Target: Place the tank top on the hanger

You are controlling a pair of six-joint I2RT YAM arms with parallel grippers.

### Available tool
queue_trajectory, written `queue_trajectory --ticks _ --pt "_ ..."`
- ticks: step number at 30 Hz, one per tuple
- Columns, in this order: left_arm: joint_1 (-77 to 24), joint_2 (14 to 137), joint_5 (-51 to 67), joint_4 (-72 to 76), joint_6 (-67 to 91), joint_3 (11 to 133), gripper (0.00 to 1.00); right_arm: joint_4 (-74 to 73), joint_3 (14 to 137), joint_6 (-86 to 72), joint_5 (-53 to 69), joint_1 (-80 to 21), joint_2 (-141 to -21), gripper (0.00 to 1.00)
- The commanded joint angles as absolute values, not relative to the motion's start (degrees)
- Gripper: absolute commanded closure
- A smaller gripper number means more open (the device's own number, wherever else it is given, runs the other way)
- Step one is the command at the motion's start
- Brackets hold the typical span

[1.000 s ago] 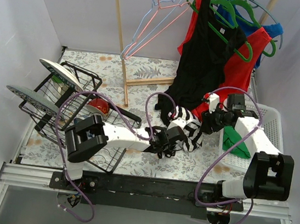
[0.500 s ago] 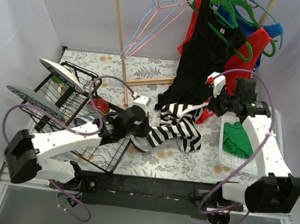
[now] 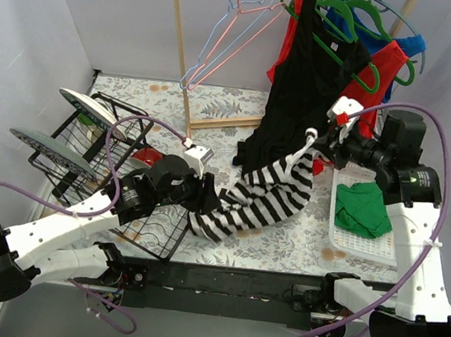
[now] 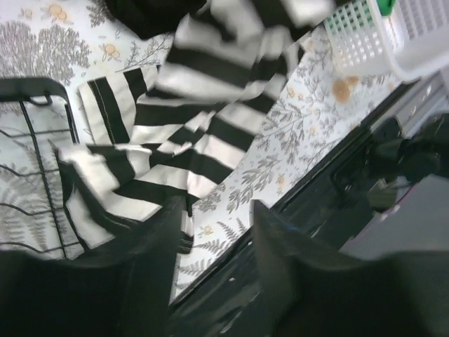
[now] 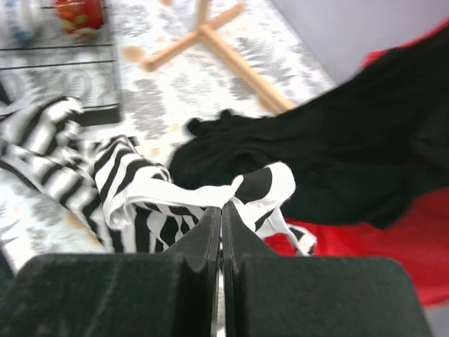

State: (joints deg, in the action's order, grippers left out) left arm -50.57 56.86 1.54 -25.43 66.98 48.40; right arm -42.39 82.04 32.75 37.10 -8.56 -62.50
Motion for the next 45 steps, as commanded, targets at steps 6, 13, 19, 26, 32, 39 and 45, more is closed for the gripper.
queue_trajectory --ticks 6,13,19,26,32,39,45 --pt "-50.4 51.7 11.4 -18.3 63.5 52.5 0.21 -45.9 65.9 35.5 45.2 -25.6 -63.7 0.99" --pt "-50.4 54.8 11.8 -17.8 66.1 50.4 0.15 -55.0 53.9 50.8 46.6 -36.7 -66.4 0.72" --pt "-50.4 55.8 13.4 -13.7 70.9 45.0 0.12 -54.5 55.7 50.5 40.5 -33.7 -63.5 0.34" --pt "-50.4 63.7 19.2 -9.7 77.5 42.6 0.11 -44.8 59.7 45.3 31.4 -19.6 -69.0 0.24" --pt "-50.8 68.8 21.8 -8.7 83.0 41.0 0.18 -35.1 60.6 39.1 24.9 -19.4 -78.8 0.28" --pt "-56.4 72.4 16.5 -10.8 85.5 39.8 0.21 -29.9 64.1 35.2 15.7 -19.4 -86.7 0.33" --pt "-60.2 77.6 10.1 -14.2 83.6 41.6 0.27 -30.9 65.5 34.7 18.6 -19.5 -90.2 0.42"
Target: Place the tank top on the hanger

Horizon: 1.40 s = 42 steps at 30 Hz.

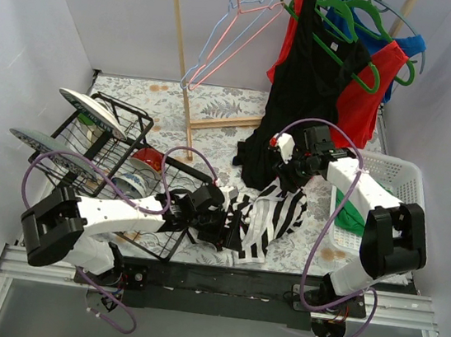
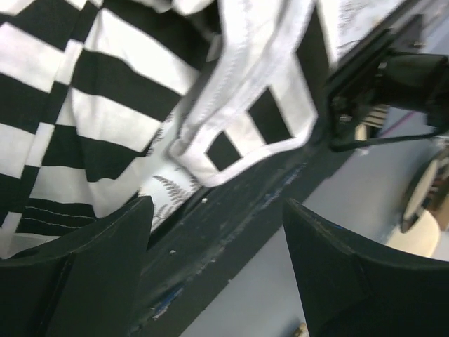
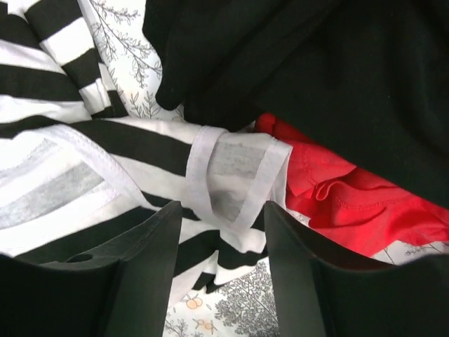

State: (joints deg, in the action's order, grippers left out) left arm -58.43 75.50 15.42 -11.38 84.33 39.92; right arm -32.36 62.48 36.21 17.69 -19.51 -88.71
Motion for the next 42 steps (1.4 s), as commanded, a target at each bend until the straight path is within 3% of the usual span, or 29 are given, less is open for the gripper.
queue_trajectory --ticks 1,2,9,12,22,35,37,38,39,42 --pt "-60.5 78.0 8.7 -14.7 83.5 42.0 0.27 -31.2 65.7 34.6 20.3 -19.8 -90.6 0.44" --pt "-60.7 78.4 8.3 -14.7 83.4 42.3 0.27 -31.4 65.8 34.5 20.7 -19.9 -91.5 0.47" --pt "-61.3 78.4 7.3 -14.7 82.4 42.6 0.27 -34.8 66.4 35.7 23.8 -20.2 -91.4 0.95" --pt "-61.3 77.2 8.4 -14.3 80.9 42.3 0.27 -36.0 66.8 35.6 24.3 -19.9 -88.2 0.99" --pt "-61.3 76.5 10.5 -11.1 77.8 42.7 0.26 -36.2 72.9 32.2 24.3 -16.6 -76.1 0.99" --pt "-61.3 82.9 9.0 -10.4 75.8 46.8 0.30 -37.8 72.8 31.2 26.6 -16.2 -74.5 0.99" --pt "-61.3 83.8 8.9 -10.6 75.6 47.7 0.30 -38.6 71.0 32.4 28.8 -16.2 -76.1 0.91" --pt "-61.3 84.9 8.6 -10.9 75.5 47.9 0.30 -38.5 70.2 32.8 29.0 -16.2 -76.5 0.83" --pt "-61.3 85.3 8.3 -11.9 75.5 48.5 0.30 -38.1 69.4 33.2 29.2 -16.1 -76.9 0.67" --pt "-61.3 87.4 7.6 -13.5 75.4 48.6 0.35 -37.4 66.5 34.6 28.9 -16.2 -79.5 0.50"
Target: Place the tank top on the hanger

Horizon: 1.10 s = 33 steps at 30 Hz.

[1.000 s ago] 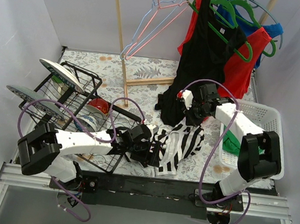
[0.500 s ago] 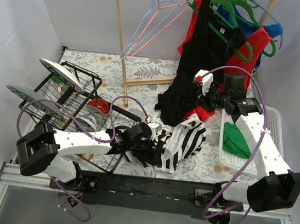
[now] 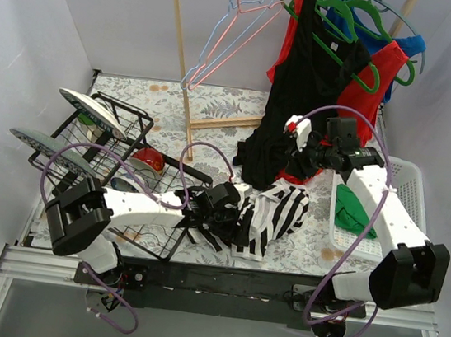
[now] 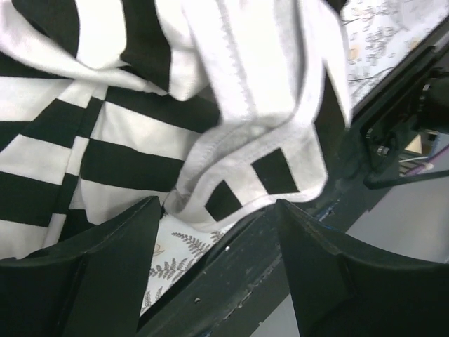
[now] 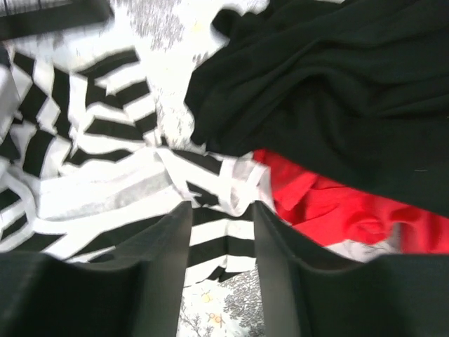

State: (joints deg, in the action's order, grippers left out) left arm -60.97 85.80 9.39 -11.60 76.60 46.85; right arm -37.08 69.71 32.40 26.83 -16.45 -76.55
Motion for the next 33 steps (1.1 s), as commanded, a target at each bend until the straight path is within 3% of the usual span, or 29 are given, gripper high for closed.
queue_trajectory --ticks 1,3,8,11,12,16,19,22,23,25,33 --pt "-61.3 87.8 7.8 -13.8 75.4 48.4 0.35 -37.4 66.1 35.0 28.8 -16.3 -81.7 0.47" --pt "-61.3 88.6 9.2 -13.4 75.6 48.2 0.37 -37.1 65.0 35.3 28.0 -17.0 -84.1 0.40" --pt "-61.3 89.4 11.7 -12.0 75.9 47.4 0.47 -33.1 61.6 35.7 23.5 -20.6 -88.9 0.36" --pt "-61.3 89.6 12.3 -11.0 76.1 46.9 0.62 -31.2 61.0 35.0 20.8 -22.6 -91.0 0.36" --pt "-61.3 89.7 12.4 -10.8 76.1 46.8 0.73 -30.8 61.0 34.7 19.8 -23.5 -91.5 0.36" --pt "-61.3 90.1 12.7 -10.8 75.9 46.7 0.88 -28.7 60.5 34.4 12.7 -26.1 -94.1 0.39" --pt "-61.3 88.7 12.1 -11.2 75.8 46.2 1.00 -27.4 60.4 34.1 10.9 -26.5 -93.6 0.53" --pt "-61.3 86.0 10.8 -11.4 75.7 45.4 1.00 -27.0 60.7 34.2 9.3 -26.5 -91.9 0.75" --pt "-61.2 84.7 10.7 -11.7 75.5 45.2 1.00 -27.0 61.0 34.3 8.9 -26.5 -91.5 0.87" --pt "-61.2 82.8 9.3 -13.5 74.4 45.7 1.00 -27.2 61.3 34.5 7.7 -26.5 -89.5 0.96" --pt "-59.7 70.2 0.6 -23.8 69.4 51.1 1.00 -31.5 71.2 35.5 7.5 -26.2 -78.4 0.99"
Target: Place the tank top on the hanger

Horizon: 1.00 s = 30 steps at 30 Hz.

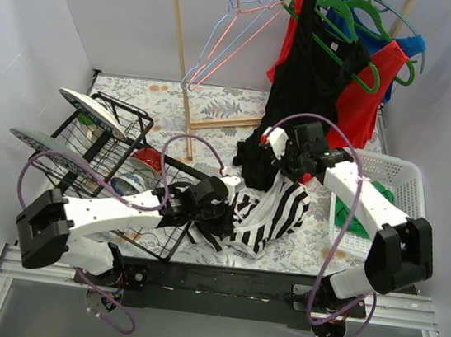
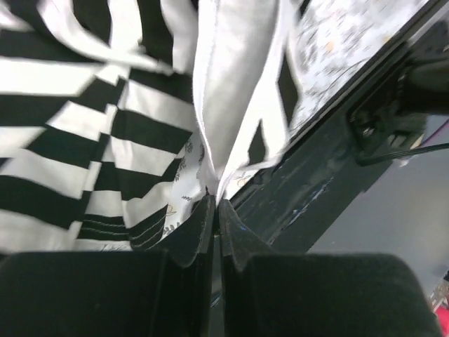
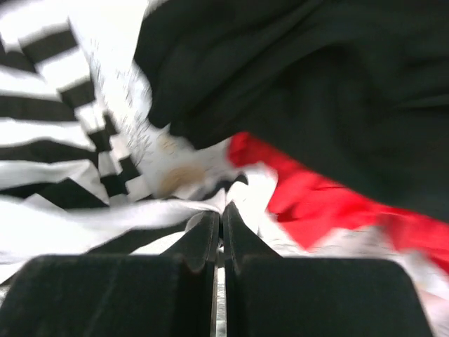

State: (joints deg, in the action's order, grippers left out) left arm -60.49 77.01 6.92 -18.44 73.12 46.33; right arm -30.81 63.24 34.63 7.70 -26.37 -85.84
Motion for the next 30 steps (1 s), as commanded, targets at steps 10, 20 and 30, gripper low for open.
queue_trajectory --ticks 10,20,30 --pt "-58.3 63.7 -10.0 -30.9 51.1 77.4 1.00 -38.8 95.4 40.5 12.3 -26.1 -70.1 0.99" --pt "-58.2 66.6 -5.0 -27.9 40.8 101.7 1.00 -38.1 114.3 37.8 11.2 -23.3 -68.0 0.99" --pt "-58.2 61.9 -8.2 -24.7 39.0 94.5 1.00 -39.1 108.9 35.0 11.4 -21.4 -65.7 0.99"
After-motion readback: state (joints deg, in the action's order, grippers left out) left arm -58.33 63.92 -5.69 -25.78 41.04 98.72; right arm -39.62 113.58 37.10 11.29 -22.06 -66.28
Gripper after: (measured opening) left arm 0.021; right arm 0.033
